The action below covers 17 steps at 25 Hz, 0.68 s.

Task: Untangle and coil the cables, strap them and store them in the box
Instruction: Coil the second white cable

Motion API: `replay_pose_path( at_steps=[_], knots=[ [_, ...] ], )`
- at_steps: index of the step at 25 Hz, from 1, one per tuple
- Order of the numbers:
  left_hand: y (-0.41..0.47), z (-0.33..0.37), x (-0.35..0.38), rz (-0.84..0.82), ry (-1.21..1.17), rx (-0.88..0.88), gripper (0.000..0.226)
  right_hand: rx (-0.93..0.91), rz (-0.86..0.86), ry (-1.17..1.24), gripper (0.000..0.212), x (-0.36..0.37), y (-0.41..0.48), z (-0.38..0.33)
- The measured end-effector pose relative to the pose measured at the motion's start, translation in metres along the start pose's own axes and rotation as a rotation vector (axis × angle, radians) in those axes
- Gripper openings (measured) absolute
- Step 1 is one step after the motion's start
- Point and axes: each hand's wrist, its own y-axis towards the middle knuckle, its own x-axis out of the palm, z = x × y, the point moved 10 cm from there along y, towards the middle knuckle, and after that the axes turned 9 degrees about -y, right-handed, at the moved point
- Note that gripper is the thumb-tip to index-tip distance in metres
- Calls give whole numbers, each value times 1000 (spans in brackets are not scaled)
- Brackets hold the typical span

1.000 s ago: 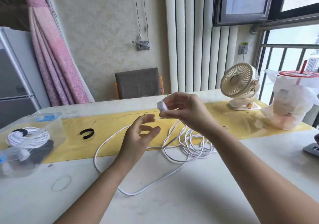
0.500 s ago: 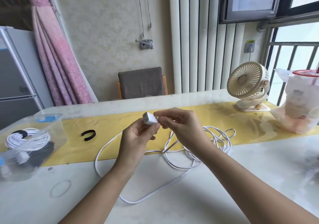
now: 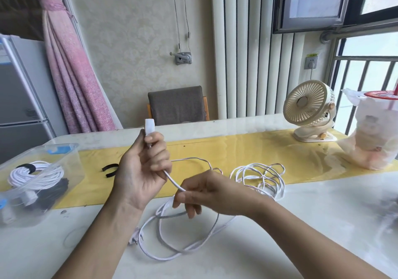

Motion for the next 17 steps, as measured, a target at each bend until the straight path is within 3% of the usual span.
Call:
replay_pose_path(
  at_steps=[4,6,9,12,15,17],
  knots=[
    [-20,-5,23,-34,167,-153,28,130,145,-238,13,-28,2,29],
    [-33,-16,36,-101,180,-278,19,261,194,-120,13,-47,-6,54],
    [-48,-40,45,-268,252,-479,28,342,278,77,28,-63,-14,69],
    [-51,-55,35,-397,514,-586,39,389,436,267,47,-82,-19,71],
    [-37,-45,-7,-136,1019,-542,50,447,556,452,48,-98,-29,77],
    [-25,-28,-23,80,1181,-416,55,455,557,537,50,-96,-32,77]
  ],
)
